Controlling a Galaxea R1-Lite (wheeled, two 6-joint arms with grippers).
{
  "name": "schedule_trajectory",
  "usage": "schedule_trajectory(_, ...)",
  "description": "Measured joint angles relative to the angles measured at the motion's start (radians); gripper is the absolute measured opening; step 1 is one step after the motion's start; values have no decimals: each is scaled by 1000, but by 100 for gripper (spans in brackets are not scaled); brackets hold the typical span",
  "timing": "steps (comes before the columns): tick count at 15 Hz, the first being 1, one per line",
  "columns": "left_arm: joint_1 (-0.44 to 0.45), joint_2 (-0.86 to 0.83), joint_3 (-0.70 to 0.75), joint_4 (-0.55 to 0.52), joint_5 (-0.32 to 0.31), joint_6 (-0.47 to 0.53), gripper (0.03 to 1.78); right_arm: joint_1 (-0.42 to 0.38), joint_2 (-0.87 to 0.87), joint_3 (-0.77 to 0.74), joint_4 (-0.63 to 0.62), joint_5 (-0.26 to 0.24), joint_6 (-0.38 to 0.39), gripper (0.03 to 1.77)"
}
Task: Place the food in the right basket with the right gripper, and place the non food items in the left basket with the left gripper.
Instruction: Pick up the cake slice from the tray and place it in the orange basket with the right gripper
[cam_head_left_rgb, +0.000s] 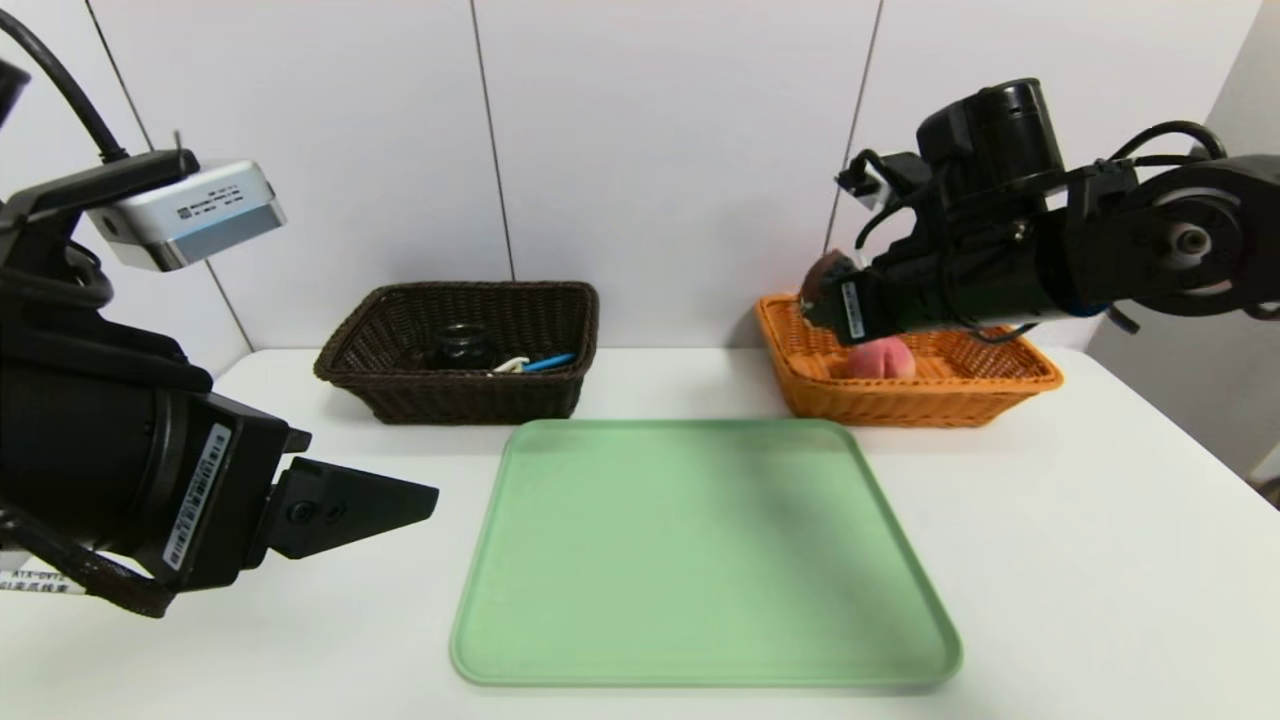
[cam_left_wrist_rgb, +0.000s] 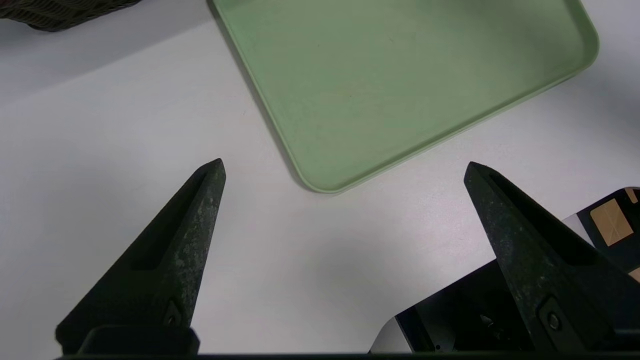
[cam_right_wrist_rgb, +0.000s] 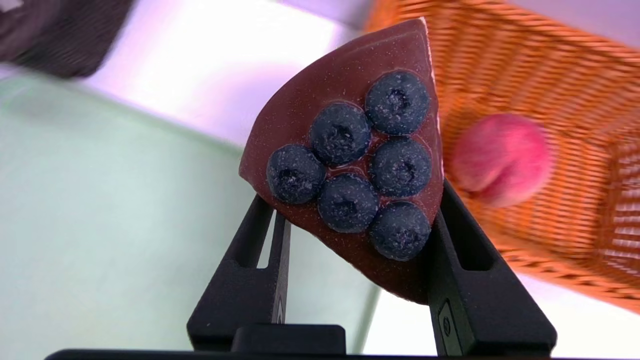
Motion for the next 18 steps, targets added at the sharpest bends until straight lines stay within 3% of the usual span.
schedule_trajectory(8,0,0,0,0,0,0,169,-197,213,-185,-3,-132,3,73)
schedule_trajectory(13,0,2,1,0,0,0,169,-290,264,-201,-1,-141,-1,72)
schedule_trajectory(18,0,3,0,0,0,0,169,-318,269,-186,1,-136,1,117)
